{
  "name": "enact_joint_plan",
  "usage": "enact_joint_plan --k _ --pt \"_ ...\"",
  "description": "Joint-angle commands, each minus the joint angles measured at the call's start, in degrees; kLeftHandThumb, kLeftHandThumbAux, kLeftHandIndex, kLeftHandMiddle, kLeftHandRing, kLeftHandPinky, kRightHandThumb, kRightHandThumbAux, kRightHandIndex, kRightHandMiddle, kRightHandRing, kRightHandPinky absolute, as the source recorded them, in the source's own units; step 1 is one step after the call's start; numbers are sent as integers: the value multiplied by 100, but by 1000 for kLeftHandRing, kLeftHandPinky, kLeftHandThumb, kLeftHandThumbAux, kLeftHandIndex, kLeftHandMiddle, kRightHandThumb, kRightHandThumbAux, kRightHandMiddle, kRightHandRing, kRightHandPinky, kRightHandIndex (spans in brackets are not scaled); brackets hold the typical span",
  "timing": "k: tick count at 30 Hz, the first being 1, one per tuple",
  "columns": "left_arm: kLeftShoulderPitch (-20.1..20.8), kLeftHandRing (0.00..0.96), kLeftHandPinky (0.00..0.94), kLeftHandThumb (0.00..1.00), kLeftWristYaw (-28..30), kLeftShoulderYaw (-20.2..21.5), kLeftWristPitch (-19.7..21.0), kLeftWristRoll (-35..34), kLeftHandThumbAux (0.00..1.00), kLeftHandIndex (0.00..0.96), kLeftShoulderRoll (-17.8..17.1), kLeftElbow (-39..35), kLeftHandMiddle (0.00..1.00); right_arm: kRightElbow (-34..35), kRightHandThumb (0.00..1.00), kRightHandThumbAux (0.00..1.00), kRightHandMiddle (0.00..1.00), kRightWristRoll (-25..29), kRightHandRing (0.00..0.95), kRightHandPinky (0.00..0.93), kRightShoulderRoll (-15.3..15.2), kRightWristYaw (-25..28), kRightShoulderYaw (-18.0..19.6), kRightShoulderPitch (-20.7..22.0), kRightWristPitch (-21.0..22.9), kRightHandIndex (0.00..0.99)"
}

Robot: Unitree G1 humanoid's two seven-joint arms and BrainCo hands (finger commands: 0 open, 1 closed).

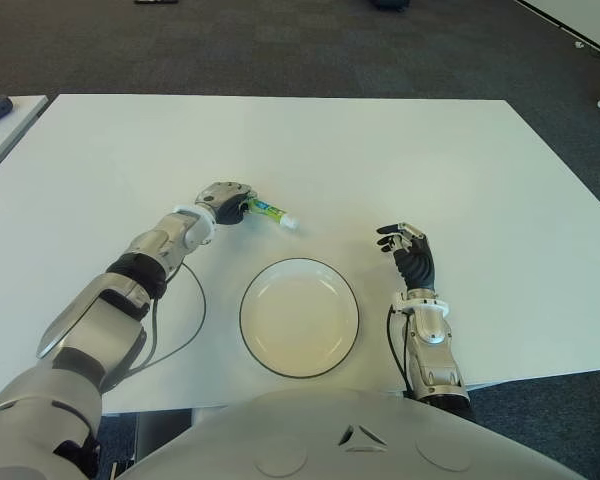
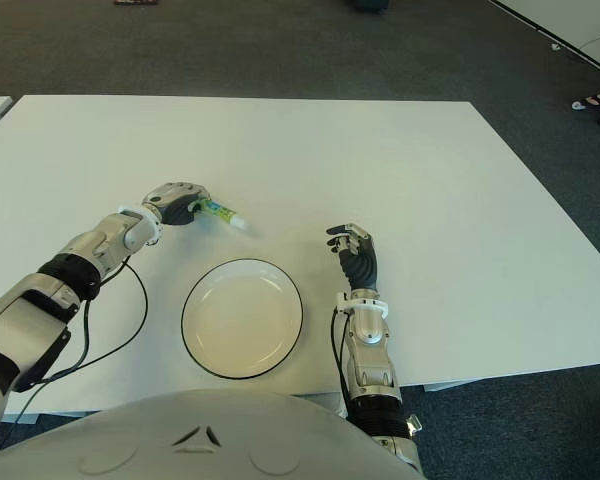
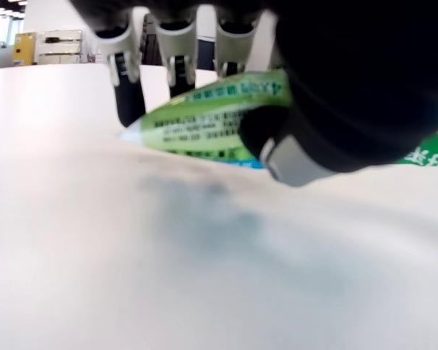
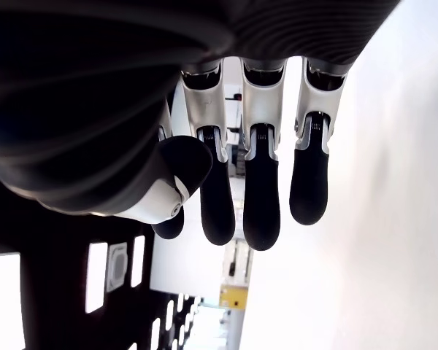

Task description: Put the toothpaste on the table into the plate.

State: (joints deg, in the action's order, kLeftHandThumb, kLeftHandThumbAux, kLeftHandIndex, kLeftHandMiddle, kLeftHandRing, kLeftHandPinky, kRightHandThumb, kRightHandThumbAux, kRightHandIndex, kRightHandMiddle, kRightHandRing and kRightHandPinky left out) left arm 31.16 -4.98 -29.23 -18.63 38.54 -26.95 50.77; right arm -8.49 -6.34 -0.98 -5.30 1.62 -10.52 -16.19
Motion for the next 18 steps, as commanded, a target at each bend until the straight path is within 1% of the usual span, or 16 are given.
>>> enact_joint_plan --k 1,7,12,17,18 --pt "-34 832 811 714 304 375 -120 -437 707 443 -76 -209 848 -58 846 681 453 120 505 501 38 15 25 38 -10 476" --pt "-150 824 804 715 659 721 -60 -817 707 443 -127 -627 834 -93 846 682 453 95 498 495 41 -5 25 56 -38 476" --pt "-392 820 807 716 1033 1074 93 -1221 707 444 -159 -1271 825 -83 846 682 452 77 493 488 41 -14 17 51 -41 478" --pt "-587 827 827 716 1294 1290 145 -1488 707 444 -172 -1725 834 -71 846 682 452 57 494 486 37 -22 9 44 -26 479" --pt "-735 828 828 716 1391 1367 201 -1580 707 444 -205 -2102 834 -72 846 682 452 51 494 486 34 -23 8 43 -27 479"
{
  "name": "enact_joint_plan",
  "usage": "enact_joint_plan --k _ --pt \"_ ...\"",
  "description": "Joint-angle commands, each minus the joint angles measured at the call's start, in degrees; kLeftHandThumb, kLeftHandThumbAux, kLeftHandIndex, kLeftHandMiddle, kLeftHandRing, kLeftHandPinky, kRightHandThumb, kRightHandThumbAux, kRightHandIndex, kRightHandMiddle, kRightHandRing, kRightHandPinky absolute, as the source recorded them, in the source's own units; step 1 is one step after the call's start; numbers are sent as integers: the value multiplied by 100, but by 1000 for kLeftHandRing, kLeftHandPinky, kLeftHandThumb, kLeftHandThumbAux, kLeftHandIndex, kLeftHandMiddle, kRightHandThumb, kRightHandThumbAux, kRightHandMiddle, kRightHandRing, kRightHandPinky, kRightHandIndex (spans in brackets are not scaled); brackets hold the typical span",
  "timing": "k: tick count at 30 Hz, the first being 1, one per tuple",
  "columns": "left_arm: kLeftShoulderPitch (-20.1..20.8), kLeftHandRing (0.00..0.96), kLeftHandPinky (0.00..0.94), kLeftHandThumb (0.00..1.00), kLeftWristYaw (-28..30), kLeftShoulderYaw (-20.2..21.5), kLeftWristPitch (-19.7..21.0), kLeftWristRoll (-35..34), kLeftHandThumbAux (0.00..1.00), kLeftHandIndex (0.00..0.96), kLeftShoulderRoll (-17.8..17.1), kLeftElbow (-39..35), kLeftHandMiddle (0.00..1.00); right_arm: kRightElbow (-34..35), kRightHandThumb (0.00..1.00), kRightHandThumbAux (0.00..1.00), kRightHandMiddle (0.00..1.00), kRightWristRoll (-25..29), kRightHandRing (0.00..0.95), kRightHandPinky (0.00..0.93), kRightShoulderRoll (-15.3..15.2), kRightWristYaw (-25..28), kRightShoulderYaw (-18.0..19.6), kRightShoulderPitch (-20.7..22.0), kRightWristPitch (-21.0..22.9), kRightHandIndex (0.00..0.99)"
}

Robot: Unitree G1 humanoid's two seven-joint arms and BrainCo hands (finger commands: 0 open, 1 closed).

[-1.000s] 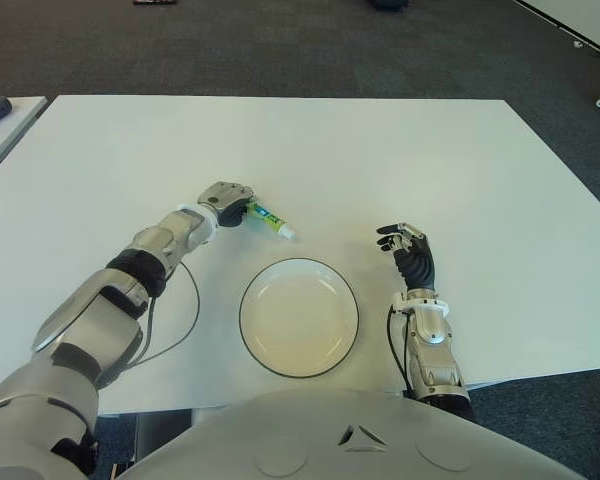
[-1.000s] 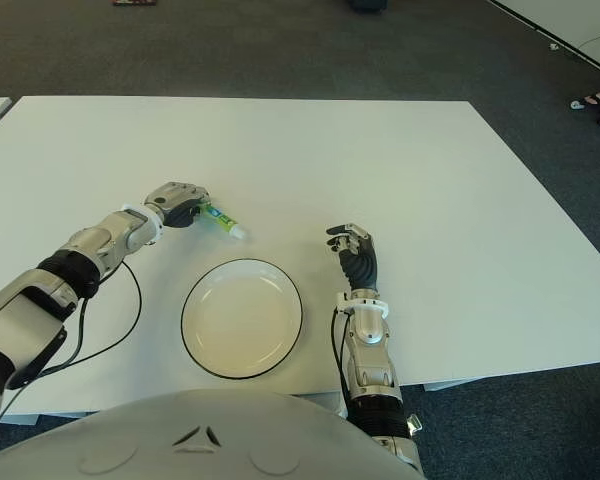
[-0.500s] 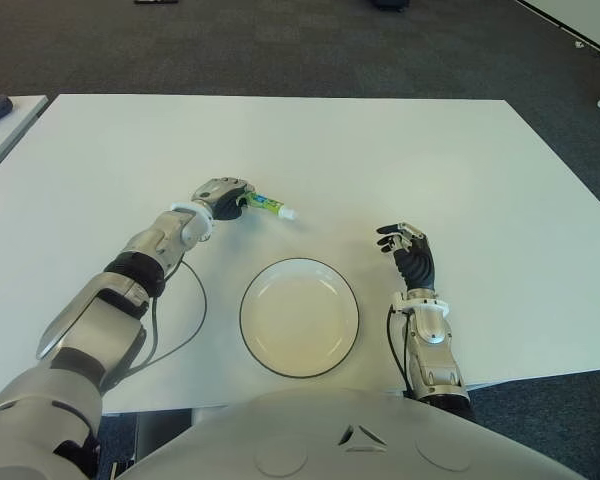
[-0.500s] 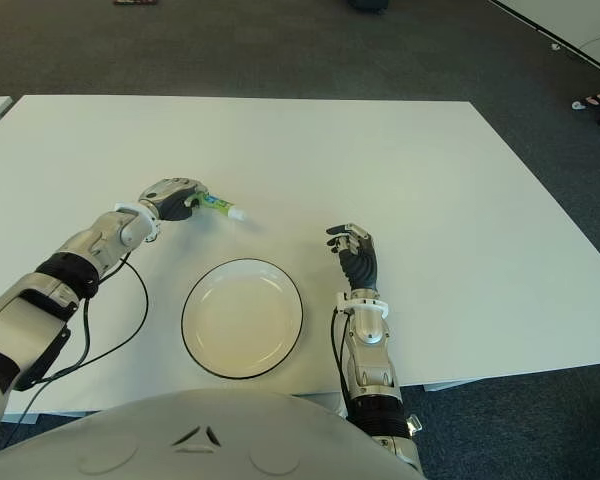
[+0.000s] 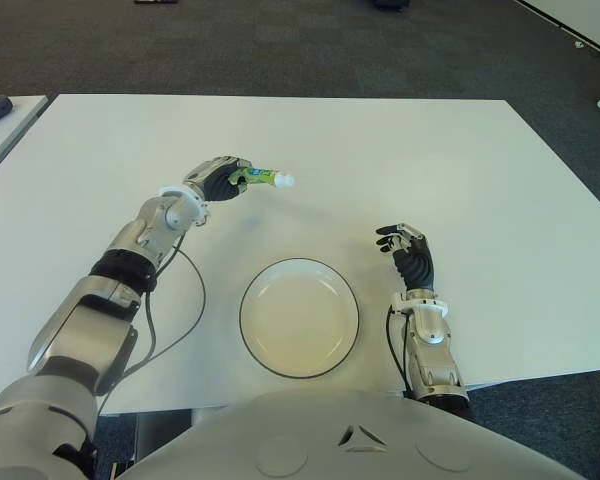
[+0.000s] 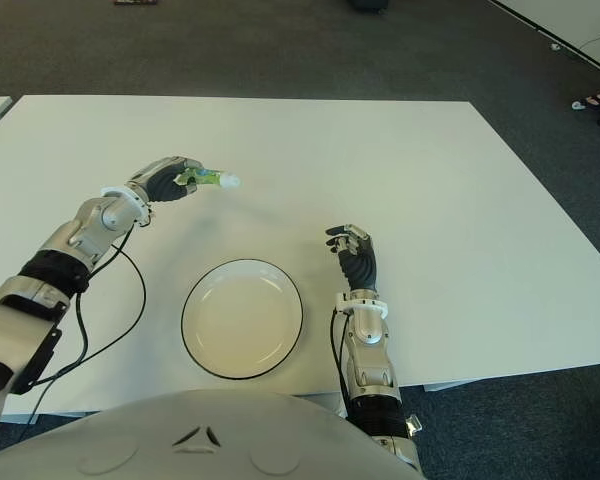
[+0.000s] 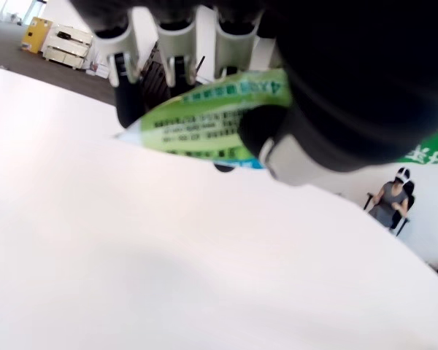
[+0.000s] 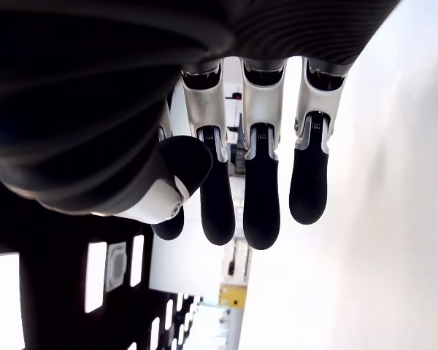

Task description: Put the toothpaste on the table into the plate.

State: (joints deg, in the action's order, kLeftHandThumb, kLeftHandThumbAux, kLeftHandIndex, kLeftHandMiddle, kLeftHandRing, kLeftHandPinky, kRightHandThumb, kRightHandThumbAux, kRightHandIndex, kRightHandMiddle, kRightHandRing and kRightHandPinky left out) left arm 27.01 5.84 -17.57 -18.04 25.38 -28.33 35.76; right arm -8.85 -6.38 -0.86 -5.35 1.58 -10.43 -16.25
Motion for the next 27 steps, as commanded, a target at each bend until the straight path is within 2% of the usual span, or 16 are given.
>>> enact_joint_plan --k 1,4,10,20,27 --pt "-518 832 834 716 420 299 206 -378 707 444 -117 -1100 841 -36 846 682 452 51 494 486 18 -16 9 31 -31 478" --pt "-898 846 845 716 651 496 350 -582 707 443 -204 -2013 860 -24 846 682 452 43 495 491 13 -15 3 23 -38 478" --pt "-1289 857 853 718 910 693 523 -769 706 443 -218 -2790 874 -4 846 682 452 35 491 488 14 -19 -3 14 -10 477" --pt "-1932 869 860 721 1575 662 287 -1177 706 443 -283 -3928 887 30 846 682 452 17 489 486 6 -14 -22 -9 1 480" --pt "-2323 873 857 719 2057 491 -101 -1196 706 442 -460 -4512 898 39 846 681 452 29 488 473 -11 1 -15 -7 26 481"
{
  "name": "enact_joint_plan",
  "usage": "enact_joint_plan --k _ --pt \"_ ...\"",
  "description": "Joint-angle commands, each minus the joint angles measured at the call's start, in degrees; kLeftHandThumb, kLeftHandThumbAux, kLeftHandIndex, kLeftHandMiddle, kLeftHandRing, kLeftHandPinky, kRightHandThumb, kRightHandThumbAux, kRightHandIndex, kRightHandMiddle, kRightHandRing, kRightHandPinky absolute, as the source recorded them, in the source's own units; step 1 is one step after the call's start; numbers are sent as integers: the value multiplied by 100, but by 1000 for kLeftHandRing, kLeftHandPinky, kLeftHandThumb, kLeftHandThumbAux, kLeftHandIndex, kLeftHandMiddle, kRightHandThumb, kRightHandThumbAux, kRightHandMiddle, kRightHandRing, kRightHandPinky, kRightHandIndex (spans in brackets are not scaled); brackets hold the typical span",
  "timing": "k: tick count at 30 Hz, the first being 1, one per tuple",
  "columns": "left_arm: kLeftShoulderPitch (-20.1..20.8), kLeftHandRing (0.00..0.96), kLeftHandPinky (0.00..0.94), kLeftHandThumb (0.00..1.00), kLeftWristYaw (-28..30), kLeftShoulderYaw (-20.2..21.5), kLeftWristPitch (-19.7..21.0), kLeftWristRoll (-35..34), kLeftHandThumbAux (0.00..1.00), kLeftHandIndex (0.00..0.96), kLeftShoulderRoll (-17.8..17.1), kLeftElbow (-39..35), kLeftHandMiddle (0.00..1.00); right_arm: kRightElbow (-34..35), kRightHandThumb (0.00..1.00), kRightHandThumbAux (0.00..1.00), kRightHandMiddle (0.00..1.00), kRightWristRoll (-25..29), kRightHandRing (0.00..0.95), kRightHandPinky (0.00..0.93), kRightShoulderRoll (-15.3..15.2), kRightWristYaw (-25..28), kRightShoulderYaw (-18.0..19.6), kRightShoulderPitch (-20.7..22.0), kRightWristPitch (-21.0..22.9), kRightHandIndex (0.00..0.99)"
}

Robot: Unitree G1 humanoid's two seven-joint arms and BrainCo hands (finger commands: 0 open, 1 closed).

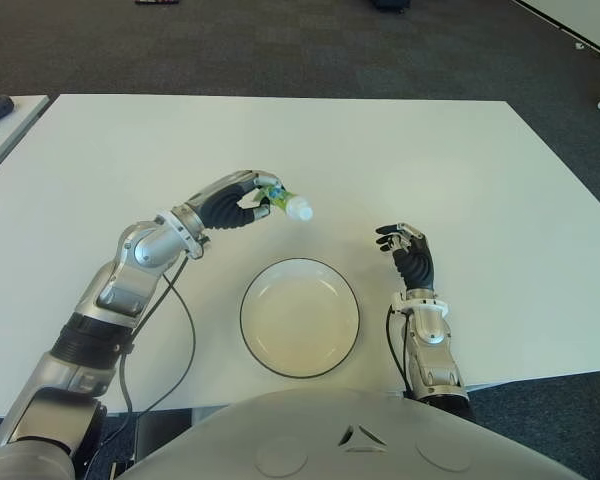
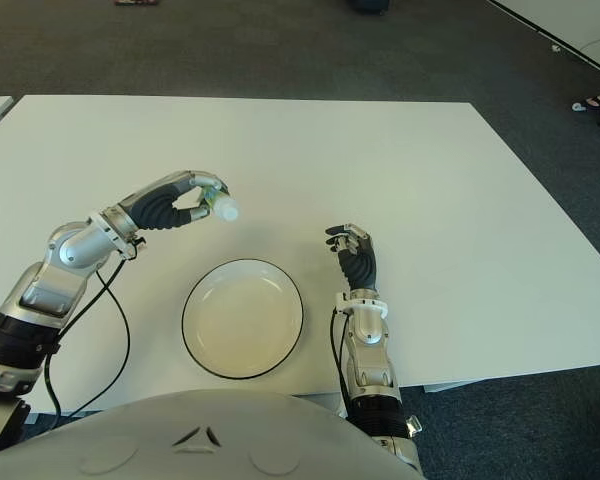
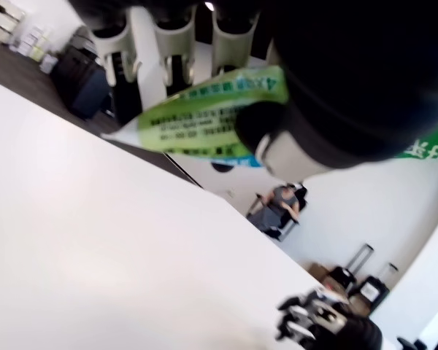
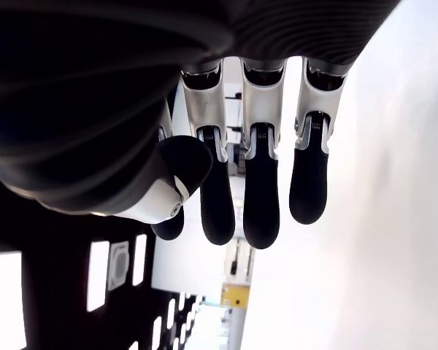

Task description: Put the toothpaste on the table into the plate.

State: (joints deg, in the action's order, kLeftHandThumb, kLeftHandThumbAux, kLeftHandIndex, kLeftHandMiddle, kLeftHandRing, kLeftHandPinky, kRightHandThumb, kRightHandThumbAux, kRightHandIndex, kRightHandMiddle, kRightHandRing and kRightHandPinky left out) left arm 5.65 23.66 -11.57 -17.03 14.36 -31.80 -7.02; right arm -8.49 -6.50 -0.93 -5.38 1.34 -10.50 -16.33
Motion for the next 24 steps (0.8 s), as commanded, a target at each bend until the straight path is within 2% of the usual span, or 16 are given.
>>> enact_joint_plan --k 1,6,9,13,17,24 --pt "-212 873 855 718 307 -117 -234 -87 706 442 -123 -260 899 3 846 681 452 43 488 473 -5 4 11 1 36 480" --pt "-540 862 847 717 588 -411 -614 149 706 442 -300 -570 890 17 845 681 454 74 490 473 7 1 29 1 80 474" --pt "-566 853 845 715 809 -589 -739 226 707 442 -419 -671 879 20 845 682 454 89 490 473 11 7 36 3 91 471" --pt "-512 851 854 714 1057 -803 -846 352 707 442 -507 -603 874 18 845 681 454 95 490 474 15 9 39 10 96 472" --pt "-331 863 870 713 1149 -1231 -1302 722 708 442 -482 -45 884 2 846 681 453 89 492 477 17 10 34 28 73 476" --pt "-136 842 830 712 1135 -1407 -1872 1026 708 442 -594 227 859 -28 846 682 451 92 485 465 11 11 45 50 57 476"
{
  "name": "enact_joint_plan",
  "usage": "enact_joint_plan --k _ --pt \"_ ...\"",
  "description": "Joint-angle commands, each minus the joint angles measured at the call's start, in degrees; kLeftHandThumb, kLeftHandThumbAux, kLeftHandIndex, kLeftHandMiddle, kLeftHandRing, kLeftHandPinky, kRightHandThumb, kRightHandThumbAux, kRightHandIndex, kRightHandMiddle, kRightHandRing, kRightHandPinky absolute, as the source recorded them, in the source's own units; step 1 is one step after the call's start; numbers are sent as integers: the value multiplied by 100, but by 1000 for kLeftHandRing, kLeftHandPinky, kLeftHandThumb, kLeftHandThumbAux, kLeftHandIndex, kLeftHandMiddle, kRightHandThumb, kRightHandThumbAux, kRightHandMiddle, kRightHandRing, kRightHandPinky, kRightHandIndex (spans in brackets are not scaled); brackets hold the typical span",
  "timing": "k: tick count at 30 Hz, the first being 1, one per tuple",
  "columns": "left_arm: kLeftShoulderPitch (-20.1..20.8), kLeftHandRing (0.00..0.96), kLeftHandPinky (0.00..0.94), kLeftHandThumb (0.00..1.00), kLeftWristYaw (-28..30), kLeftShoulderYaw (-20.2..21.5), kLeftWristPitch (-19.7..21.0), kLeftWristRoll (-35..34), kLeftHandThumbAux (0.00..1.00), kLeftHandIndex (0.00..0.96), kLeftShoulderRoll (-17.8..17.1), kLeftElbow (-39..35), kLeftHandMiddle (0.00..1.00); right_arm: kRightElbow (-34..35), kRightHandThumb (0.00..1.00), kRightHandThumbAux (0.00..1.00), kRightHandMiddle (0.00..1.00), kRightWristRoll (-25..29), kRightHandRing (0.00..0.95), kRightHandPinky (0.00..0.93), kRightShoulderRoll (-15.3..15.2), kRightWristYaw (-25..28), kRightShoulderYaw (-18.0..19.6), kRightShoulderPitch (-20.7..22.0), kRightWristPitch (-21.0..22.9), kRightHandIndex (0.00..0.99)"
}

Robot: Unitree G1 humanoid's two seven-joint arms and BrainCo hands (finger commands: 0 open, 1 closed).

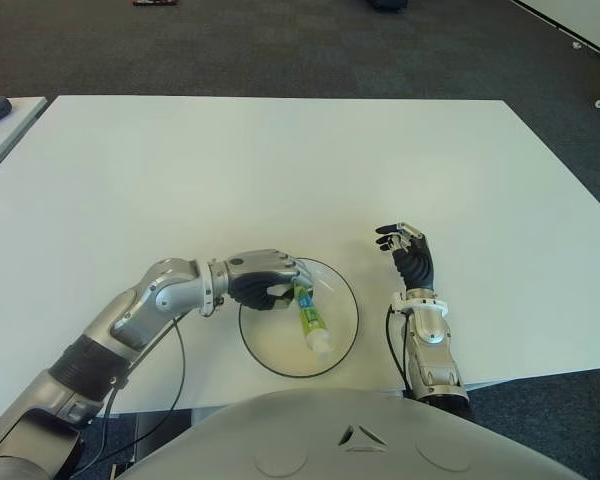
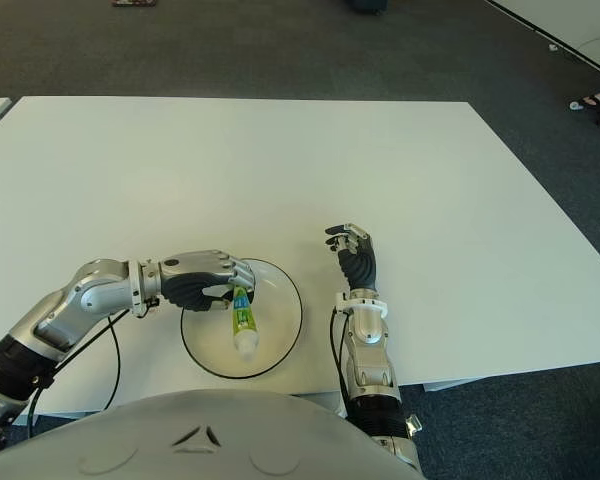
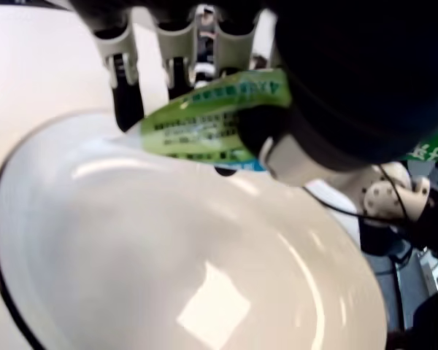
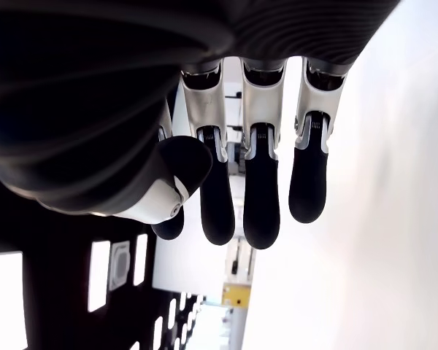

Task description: Put the toothpaste on the table into the plate.

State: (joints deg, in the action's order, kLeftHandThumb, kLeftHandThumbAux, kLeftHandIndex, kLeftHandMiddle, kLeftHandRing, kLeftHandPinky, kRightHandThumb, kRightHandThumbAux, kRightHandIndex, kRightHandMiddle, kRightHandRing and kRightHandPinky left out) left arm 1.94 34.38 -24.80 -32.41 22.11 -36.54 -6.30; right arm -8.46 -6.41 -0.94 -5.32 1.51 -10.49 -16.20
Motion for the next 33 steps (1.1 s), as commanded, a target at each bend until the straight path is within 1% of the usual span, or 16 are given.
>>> enact_joint_plan --k 1,5,8,9,11,14,16,17,19,21,25,26,29,33 --pt "239 840 830 712 -32 -96 -446 428 708 442 -132 184 856 -37 846 682 451 84 484 464 10 6 30 51 42 475" --pt "228 844 867 712 -268 -86 -697 845 708 442 -125 268 862 -51 845 682 451 86 481 466 4 8 36 56 35 475" --pt "296 852 876 712 -821 -29 -988 1774 708 442 -150 239 872 -68 845 683 452 77 481 467 0 0 38 64 32 471" --pt "333 855 878 711 -1098 -22 -1105 2158 707 442 -162 229 875 -71 845 683 453 73 481 467 -2 -2 38 66 34 470" --pt "373 865 883 711 -1529 -16 -1230 2689 707 442 -171 211 884 -71 844 683 454 70 481 466 -4 -5 39 68 42 469" --pt "387 873 886 711 -1992 -9 -1290 3190 707 442 -172 196 894 -77 844 683 454 66 478 460 -5 -9 41 71 52 468" --pt "391 876 888 711 -2434 -12 -1300 3587 706 442 -173 186 898 -79 844 683 454 62 478 459 -5 -14 44 74 75 468" --pt "390 879 890 711 -2747 -13 -1276 3836 706 442 -167 178 901 -76 844 683 454 59 478 460 -4 -17 45 74 91 468" --pt "381 884 892 711 -3208 -14 -1222 4146 706 442 -153 191 902 -79 844 683 454 59 479 461 -1 -22 46 79 103 468" --pt "360 887 892 711 -3562 -6 -1165 4311 706 442 -133 218 903 -85 845 683 455 66 480 465 4 -23 48 84 86 468" --pt "314 862 841 709 -4020 11 -1068 4409 706 442 -114 242 873 -100 846 682 453 79 483 468 7 -16 51 90 30 472" --pt "299 830 802 708 -4115 19 -1042 4401 706 441 -109 241 845 -109 846 682 453 82 482 467 6 -14 53 93 13 474" --pt "264 769 725 705 -4373 43 -971 4364 706 437 -81 232 791 -132 846 682 451 82 480 464 2 -13 57 100 -14 477" --pt "252 719 650 695 -4815 44 -856 4492 708 432 -48 206 741 -170 846 682 450 70 478 466 -3 -16 58 118 -27 477"
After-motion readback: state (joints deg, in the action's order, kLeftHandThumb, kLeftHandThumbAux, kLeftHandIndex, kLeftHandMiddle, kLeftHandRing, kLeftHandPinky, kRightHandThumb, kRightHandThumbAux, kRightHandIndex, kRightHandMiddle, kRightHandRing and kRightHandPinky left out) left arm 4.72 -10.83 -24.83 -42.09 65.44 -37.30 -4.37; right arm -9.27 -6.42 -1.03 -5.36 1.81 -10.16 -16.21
